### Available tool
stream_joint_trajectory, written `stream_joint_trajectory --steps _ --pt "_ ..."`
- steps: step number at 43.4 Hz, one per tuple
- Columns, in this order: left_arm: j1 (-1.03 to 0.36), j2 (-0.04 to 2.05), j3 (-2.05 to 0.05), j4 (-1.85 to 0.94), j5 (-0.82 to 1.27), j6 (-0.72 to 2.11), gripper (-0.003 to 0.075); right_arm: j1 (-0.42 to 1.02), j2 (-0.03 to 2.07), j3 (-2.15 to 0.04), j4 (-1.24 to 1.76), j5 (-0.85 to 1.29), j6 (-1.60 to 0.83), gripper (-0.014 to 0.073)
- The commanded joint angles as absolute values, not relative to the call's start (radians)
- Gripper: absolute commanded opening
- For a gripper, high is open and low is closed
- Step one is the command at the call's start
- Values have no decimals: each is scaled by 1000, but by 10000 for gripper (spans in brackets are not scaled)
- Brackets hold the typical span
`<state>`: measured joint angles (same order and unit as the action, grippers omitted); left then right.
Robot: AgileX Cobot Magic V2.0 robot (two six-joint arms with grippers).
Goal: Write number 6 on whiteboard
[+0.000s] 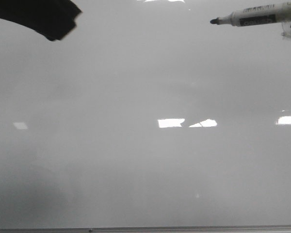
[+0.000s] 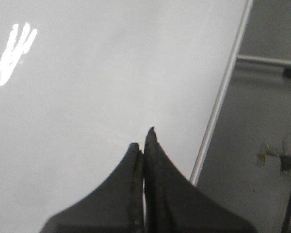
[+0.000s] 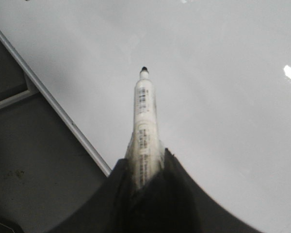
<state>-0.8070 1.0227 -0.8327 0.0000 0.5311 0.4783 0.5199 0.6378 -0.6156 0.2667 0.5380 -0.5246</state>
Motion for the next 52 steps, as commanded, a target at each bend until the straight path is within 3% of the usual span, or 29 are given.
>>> stream_joint_trajectory --steps 1,19,30,39,52 --pt "-770 881 -757 -73 384 467 -20 514 647 -642 271 426 -522 -69" --pt "-761 401 -450 -210 315 467 -20 516 1057 -814 407 151 -522 -69" --pt "-761 378 -442 -210 313 467 -20 516 1333 -1034 416 130 -522 -69" --pt "-761 378 -442 -210 311 467 -20 516 1412 -1069 417 40 -522 -69" --pt "-761 378 -442 -210 309 467 -20 583 1514 -1092 417 91 -529 -69"
